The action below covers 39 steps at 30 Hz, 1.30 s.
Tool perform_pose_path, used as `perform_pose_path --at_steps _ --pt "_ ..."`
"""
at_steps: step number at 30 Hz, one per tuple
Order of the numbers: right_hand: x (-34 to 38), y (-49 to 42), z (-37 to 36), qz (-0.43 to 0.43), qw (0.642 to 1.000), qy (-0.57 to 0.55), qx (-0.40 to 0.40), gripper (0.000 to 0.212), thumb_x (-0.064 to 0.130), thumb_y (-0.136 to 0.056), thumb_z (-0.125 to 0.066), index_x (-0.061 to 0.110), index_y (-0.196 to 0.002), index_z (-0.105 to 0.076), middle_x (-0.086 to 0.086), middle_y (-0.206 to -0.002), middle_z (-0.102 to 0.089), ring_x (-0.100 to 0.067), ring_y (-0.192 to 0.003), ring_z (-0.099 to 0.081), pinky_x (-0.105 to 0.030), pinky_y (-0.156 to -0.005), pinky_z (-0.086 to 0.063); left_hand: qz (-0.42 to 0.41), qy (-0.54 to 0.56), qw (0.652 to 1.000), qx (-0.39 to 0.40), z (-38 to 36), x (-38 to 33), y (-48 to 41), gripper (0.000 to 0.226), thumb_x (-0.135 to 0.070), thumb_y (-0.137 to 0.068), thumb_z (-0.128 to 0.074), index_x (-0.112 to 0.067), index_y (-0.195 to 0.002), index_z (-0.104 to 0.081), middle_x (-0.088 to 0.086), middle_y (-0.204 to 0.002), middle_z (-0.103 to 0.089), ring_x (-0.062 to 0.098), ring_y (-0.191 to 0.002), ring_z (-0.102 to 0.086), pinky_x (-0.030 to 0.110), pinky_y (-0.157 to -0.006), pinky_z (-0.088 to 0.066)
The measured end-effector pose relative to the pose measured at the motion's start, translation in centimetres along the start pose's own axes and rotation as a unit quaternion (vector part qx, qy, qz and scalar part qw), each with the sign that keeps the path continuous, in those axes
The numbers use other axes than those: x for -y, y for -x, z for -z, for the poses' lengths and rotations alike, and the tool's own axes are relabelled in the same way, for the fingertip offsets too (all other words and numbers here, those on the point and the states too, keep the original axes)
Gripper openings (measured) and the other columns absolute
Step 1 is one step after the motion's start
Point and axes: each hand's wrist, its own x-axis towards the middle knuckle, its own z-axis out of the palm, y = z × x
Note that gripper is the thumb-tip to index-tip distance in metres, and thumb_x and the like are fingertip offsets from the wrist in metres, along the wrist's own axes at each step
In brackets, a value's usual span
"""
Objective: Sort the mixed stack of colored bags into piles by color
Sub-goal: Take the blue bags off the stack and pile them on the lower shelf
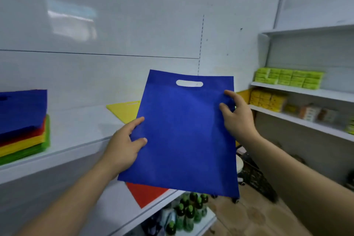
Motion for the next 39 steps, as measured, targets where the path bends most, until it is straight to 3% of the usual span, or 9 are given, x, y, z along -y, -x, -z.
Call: perform_pose_path --at_steps 2,5,9,15,20,26,30,36,39 --pt "-2.8 -0.8 4.4 -0.018 1.000 0.017 -0.011 0.040 0.019 -0.098 -0.051 0.026 -0.137 -0.045 0.012 -0.120 -0.046 -0.005 -0.101 -0.047 0.002 -0.058 -0.040 -0.001 0.014 1.000 0.026 -5.1 -0.7 -0.5 0.055 0.003 -0.089 -0.057 -0.026 -0.135 -0.048 -0.010 -0.122 -0.055 0.008 -0.102 -0.058 0.026 -0.088 -0.047" --pt "-6.6 -1.9 10.0 -0.041 0.998 0.046 -0.026 0.040 0.020 -0.099 -0.051 0.027 -0.137 -0.045 0.013 -0.122 -0.045 0.002 -0.088 -0.049 0.002 -0.056 -0.038 0.002 0.027 0.997 0.070 -11.5 -1.6 -1.3 0.056 -0.001 -0.089 -0.058 -0.036 -0.130 -0.048 -0.006 -0.126 -0.058 0.012 -0.103 -0.062 0.038 -0.091 -0.051" --pt "-11.1 -3.2 16.6 -0.074 0.993 0.084 -0.041 0.041 0.022 -0.098 -0.051 0.027 -0.138 -0.044 0.012 -0.118 -0.046 0.009 -0.080 -0.047 0.000 -0.056 -0.038 0.005 0.019 0.995 0.098 -19.7 -3.0 -1.9 0.056 -0.003 -0.088 -0.060 -0.030 -0.135 -0.048 -0.006 -0.123 -0.058 0.017 -0.106 -0.061 0.040 -0.094 -0.050" --pt "-16.1 -5.2 21.2 -0.112 0.986 0.116 -0.043 0.042 0.022 -0.098 -0.051 0.027 -0.139 -0.043 0.013 -0.119 -0.046 -0.001 -0.085 -0.047 -0.019 -0.080 -0.036 0.021 0.025 0.992 0.120 -27.7 -3.1 -3.1 0.055 -0.001 -0.087 -0.060 -0.026 -0.135 -0.049 -0.004 -0.123 -0.055 0.015 -0.105 -0.058 0.028 -0.086 -0.046" --pt "-20.2 -7.8 21.2 -0.132 0.982 0.127 -0.045 0.041 0.022 -0.098 -0.051 0.027 -0.138 -0.045 0.007 -0.130 -0.049 -0.008 -0.097 -0.049 -0.023 -0.084 -0.039 0.026 0.014 0.991 0.133 -31.6 -1.6 -6.5 0.055 -0.003 -0.087 -0.061 -0.027 -0.136 -0.049 -0.006 -0.126 -0.053 0.015 -0.105 -0.056 0.026 -0.084 -0.044" --pt "-25.6 -13.6 19.3 -0.150 0.979 0.139 -0.027 0.039 0.024 -0.098 -0.051 0.029 -0.136 -0.045 0.008 -0.128 -0.048 -0.006 -0.094 -0.052 -0.025 -0.081 -0.042 0.053 0.029 0.988 0.143 -36.2 2.2 -12.4 0.055 -0.005 -0.089 -0.061 -0.031 -0.136 -0.047 -0.008 -0.123 -0.055 0.013 -0.101 -0.060 0.030 -0.082 -0.051" --pt "-29.6 -17.7 16.9 -0.163 0.975 0.152 -0.007 0.040 0.025 -0.098 -0.051 0.029 -0.137 -0.044 0.006 -0.138 -0.045 -0.012 -0.113 -0.047 -0.029 -0.092 -0.043 0.093 0.038 0.986 0.135 -39.1 5.1 -16.1 0.055 -0.004 -0.089 -0.060 -0.029 -0.136 -0.048 -0.006 -0.119 -0.057 0.012 -0.097 -0.061 0.027 -0.078 -0.050" --pt "-35.7 -21.4 12.7 -0.186 0.968 0.162 0.048 0.038 0.024 -0.098 -0.051 0.026 -0.136 -0.045 0.006 -0.139 -0.045 -0.004 -0.105 -0.040 -0.022 -0.087 -0.036 0.168 0.045 0.976 0.130 -41.7 9.7 -19.8 0.054 -0.003 -0.088 -0.061 -0.027 -0.135 -0.049 -0.003 -0.120 -0.059 0.013 -0.097 -0.062 0.030 -0.080 -0.050" --pt "-39.0 -22.8 10.6 -0.199 0.962 0.163 0.090 0.037 0.024 -0.099 -0.050 0.024 -0.136 -0.046 0.005 -0.136 -0.047 0.000 -0.089 -0.044 -0.022 -0.082 -0.038 0.202 0.035 0.971 0.123 -42.7 11.8 -20.4 0.055 0.000 -0.087 -0.061 -0.024 -0.135 -0.049 -0.003 -0.122 -0.057 0.016 -0.103 -0.060 0.033 -0.089 -0.048"
